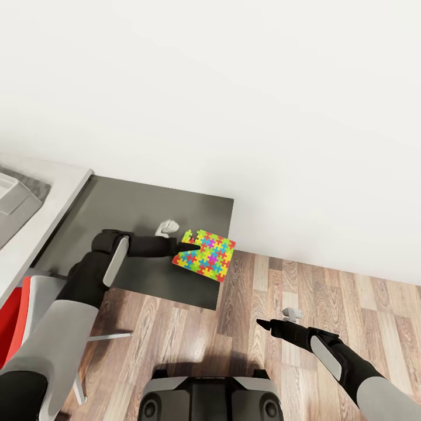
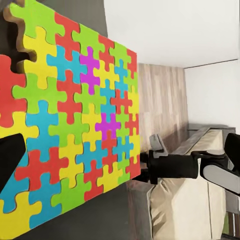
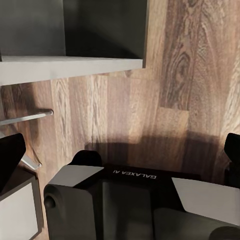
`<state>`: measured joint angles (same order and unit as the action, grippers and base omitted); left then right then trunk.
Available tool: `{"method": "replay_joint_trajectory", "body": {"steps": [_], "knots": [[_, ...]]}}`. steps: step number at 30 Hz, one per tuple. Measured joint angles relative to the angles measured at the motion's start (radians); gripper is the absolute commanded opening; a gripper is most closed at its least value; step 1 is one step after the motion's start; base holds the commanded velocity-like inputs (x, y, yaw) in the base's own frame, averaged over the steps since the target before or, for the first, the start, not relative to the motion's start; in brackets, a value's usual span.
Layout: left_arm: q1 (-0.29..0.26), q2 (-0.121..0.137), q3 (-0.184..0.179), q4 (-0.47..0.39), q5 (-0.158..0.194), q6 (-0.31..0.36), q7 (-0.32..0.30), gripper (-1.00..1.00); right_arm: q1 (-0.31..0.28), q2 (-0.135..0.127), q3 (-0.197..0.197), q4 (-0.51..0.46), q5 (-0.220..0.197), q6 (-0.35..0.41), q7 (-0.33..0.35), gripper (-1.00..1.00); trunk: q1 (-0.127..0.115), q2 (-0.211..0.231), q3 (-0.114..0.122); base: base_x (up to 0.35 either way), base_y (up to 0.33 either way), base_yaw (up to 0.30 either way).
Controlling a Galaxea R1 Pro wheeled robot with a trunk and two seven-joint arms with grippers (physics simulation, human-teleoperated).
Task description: Put all the toys in the child's room - the three board games (two on the bed and one on the table), the two jigsaw puzzles on the table, and the tennis ball on the table - inside the toy box on the table in the child's room.
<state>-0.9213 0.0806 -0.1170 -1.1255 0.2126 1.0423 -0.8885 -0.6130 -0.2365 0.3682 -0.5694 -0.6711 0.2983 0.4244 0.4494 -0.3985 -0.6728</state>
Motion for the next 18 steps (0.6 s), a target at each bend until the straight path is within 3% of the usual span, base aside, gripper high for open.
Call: {"method": "replay_joint_trajectory", "body": {"steps": [18], "knots": [[0.000, 0.003, -0.001, -0.059, -0.006, 0.000, 0.000, 1.00, 0.000, 0.000, 0.000, 0.000, 0.000, 0.000, 0.000, 1.00, 0.000, 0.000, 0.000, 0.000, 0.000, 0.000]]}}
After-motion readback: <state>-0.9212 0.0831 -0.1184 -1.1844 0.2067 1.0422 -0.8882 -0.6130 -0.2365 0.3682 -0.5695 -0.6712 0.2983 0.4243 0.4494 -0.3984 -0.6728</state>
